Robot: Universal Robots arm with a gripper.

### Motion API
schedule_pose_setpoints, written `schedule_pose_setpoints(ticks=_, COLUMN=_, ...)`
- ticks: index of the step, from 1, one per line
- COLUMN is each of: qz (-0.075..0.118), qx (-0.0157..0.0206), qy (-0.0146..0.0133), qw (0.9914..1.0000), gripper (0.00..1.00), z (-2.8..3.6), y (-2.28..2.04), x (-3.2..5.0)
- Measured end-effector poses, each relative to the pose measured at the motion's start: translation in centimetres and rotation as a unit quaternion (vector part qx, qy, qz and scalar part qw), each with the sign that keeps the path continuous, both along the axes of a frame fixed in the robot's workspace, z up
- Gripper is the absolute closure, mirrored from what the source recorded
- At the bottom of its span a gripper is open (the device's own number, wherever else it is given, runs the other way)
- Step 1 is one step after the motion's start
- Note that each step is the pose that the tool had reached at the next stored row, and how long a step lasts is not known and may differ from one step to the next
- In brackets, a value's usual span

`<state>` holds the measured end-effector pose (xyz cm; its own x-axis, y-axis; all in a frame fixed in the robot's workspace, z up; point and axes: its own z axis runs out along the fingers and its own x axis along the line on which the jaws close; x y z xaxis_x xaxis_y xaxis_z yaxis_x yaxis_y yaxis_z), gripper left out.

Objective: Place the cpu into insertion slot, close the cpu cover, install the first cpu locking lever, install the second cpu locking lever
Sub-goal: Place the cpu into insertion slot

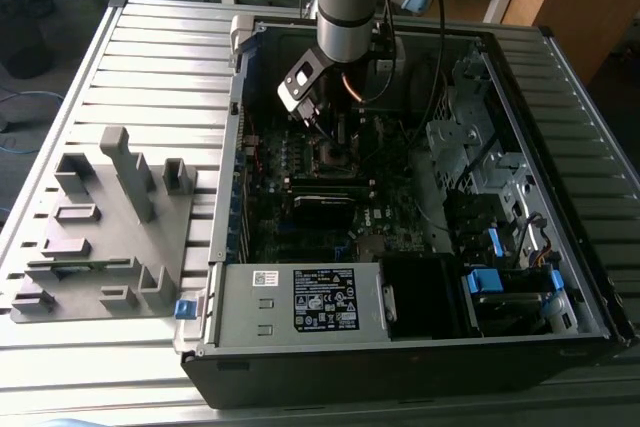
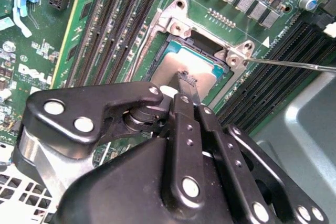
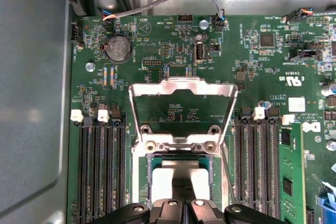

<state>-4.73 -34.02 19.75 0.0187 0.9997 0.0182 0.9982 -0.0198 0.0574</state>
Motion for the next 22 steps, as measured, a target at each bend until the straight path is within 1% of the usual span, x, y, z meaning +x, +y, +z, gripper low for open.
schedule_pose_setpoints(ticks=3, qz=0.000, qx=0.0020, qy=-0.0011, qw=1.00000, gripper=0.89, z=0.24, y=0.08, x=0.04)
schedule_pose_setpoints(ticks=5, qz=0.000, qx=0.0009, qy=-0.0005, qw=1.00000, gripper=0.89, z=0.67, y=0.05, x=0.03)
schedule_pose_setpoints(ticks=7, qz=0.000, qx=0.0007, qy=-0.0004, qw=1.00000, gripper=0.89, z=1.10, y=0.05, x=0.03)
schedule_pose_setpoints(ticks=10, qz=0.000, qx=0.0007, qy=-0.0004, qw=1.00000, gripper=0.89, z=1.85, y=0.04, x=0.03)
schedule_pose_setpoints(ticks=15, qz=0.000, qx=0.0007, qy=-0.0004, qw=1.00000, gripper=0.89, z=3.40, y=0.04, x=0.02)
schedule_pose_setpoints(ticks=17, qz=0.000, qx=0.0007, qy=-0.0004, qw=1.00000, gripper=0.89, z=3.88, y=0.04, x=0.03)
schedule_pose_setpoints(ticks=18, qz=0.000, qx=0.0006, qy=-0.0003, qw=1.00000, gripper=0.89, z=4.01, y=0.04, x=0.03)
schedule_pose_setpoints(ticks=22, qz=0.000, qx=0.0008, qy=-0.0004, qw=1.00000, gripper=0.89, z=4.01, y=0.04, x=0.03)
